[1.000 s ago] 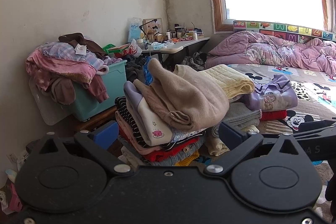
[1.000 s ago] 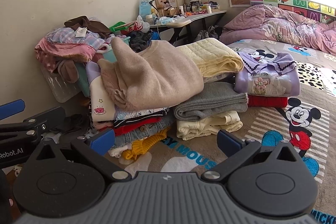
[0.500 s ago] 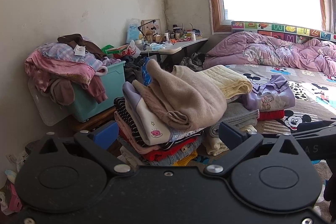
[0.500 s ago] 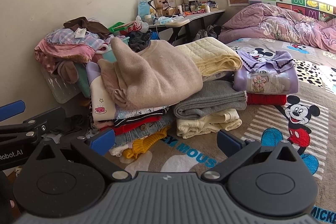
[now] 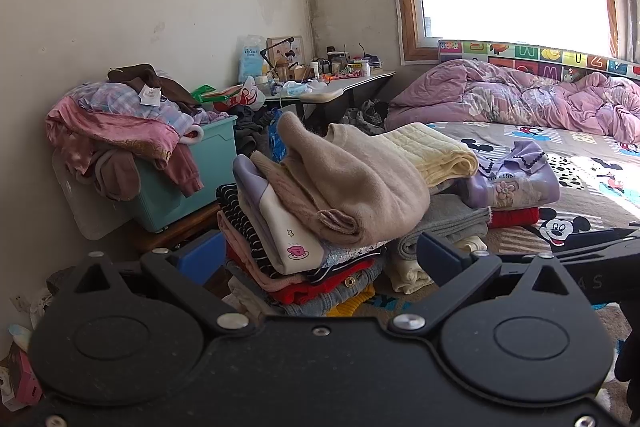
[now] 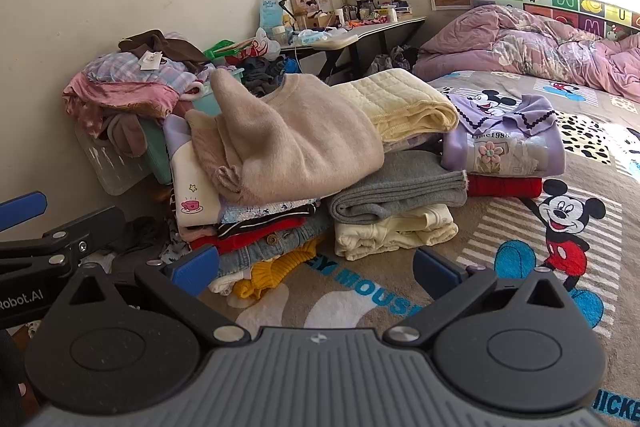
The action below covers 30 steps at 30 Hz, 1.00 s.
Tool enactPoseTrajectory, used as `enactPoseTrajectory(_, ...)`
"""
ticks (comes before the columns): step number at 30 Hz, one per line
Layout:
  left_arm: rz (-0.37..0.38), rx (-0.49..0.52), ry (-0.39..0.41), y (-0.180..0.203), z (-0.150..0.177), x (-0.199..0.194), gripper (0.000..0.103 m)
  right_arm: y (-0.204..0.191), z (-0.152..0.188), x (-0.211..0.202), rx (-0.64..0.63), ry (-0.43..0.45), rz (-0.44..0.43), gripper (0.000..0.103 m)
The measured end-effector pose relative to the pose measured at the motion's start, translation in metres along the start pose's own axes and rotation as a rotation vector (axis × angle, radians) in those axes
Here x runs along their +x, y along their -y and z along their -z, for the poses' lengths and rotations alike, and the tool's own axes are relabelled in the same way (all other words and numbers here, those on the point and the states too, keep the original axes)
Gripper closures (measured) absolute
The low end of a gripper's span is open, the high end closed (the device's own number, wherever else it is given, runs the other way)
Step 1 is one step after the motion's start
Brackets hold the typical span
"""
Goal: Fold clothes
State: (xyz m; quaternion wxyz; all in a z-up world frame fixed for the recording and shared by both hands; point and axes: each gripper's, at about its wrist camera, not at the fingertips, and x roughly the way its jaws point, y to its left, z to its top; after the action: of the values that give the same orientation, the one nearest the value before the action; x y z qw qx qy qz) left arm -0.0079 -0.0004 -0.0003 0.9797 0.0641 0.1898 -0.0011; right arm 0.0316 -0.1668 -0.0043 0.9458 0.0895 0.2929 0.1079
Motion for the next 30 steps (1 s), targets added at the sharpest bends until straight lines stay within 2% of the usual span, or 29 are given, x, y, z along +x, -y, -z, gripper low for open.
enactPoseTrajectory(15,0.002,0.004,0.0,0.0,0.0,0.0,0.0,-0.001,0.002,0.001,-0.001,-0.003,-0.002,0.0)
enactPoseTrajectory(30,0.007,0.003,-0.017,-0.001,0.003,0.017,0.0,0.001,0.0,0.018,0.002,-0.02,-0.009,0.0)
